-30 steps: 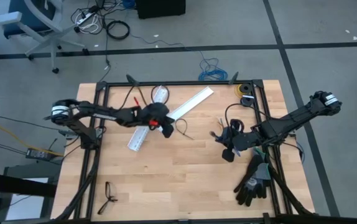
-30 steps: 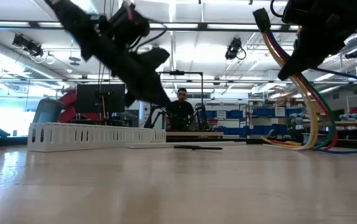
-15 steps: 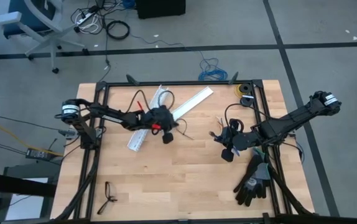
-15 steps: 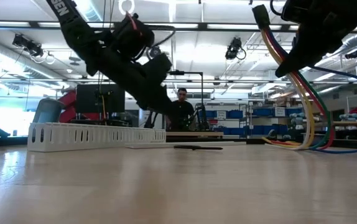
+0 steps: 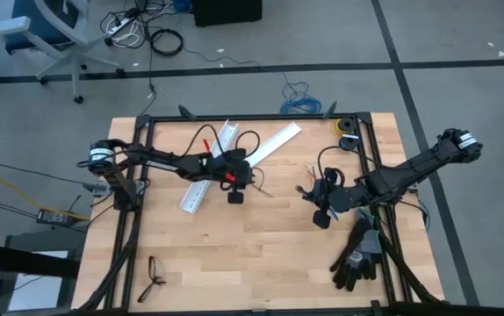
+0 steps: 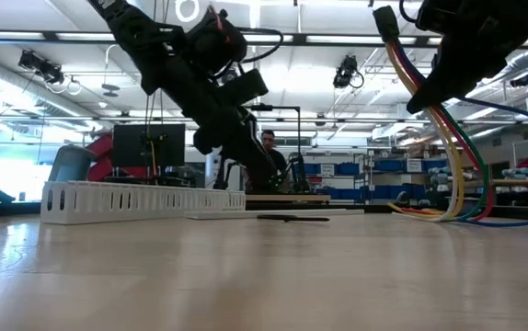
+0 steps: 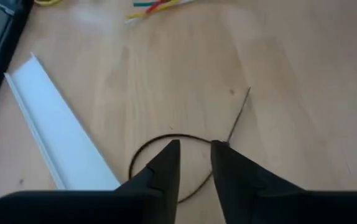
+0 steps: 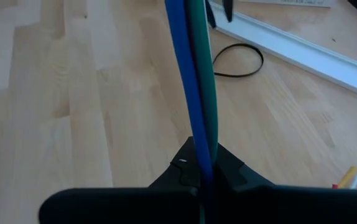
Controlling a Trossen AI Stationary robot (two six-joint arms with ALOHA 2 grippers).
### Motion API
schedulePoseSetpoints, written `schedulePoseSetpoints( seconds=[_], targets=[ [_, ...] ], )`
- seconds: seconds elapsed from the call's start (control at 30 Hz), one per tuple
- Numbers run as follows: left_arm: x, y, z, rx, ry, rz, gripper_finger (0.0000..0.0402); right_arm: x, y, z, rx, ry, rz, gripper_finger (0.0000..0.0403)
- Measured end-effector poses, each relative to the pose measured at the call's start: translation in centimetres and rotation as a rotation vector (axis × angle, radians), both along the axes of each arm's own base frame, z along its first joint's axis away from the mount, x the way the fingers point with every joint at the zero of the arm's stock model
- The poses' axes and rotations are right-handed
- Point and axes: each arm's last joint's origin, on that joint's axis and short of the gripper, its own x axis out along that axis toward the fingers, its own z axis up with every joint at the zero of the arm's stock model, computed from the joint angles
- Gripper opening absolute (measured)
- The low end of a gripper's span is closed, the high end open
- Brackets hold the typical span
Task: Ziptie cables
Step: Wrap the cable wires with the black zip tie
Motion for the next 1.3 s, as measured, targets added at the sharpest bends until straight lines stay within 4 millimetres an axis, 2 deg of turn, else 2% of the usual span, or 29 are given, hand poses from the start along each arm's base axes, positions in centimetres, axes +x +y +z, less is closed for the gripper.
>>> schedulePoseSetpoints(
  seconds=[0.13,0.23,0.5,0.67,0.9,1.13,1.23,1.3],
  targets=[
    [0.6,0.1,-1.0,0.034,0.068,-0.039,0.0125,0.0,0.0,0.0,-0.001,0.001,0.001,0.0],
    [1.2,0.1,-2.0,0.072,0.143,-0.086,0.0127,0.0,0.0,0.0,-0.001,0.0,0.001,0.0],
    [3.3,1.1,-2.6,0.081,0.194,-0.086,0.0109,0.0,0.0,0.0,0.002,0.002,0.001,0.0],
    [3.7,1.2,-3.3,0.015,0.289,-0.137,0.0094,0.0,0.0,0.0,0.004,0.004,0.004,0.0],
    [4.1,1.0,-2.6,0.009,0.313,-0.151,0.0086,0.0,0.0,-0.1,-0.008,0.011,0.015,0.0001],
    [4.4,1.3,-4.0,0.004,0.338,-0.145,0.0084,0.0,0.0,-0.1,-0.012,0.012,0.019,0.0004],
    [4.5,1.3,-4.3,0.003,0.338,-0.143,0.0064,0.0,0.0,0.0,-0.013,0.01,0.02,0.0004],
    [4.5,1.2,-4.1,-0.004,0.333,-0.136,0.0029,0.0,0.0,0.0,-0.013,0.009,0.02,0.0003]
  ],
)
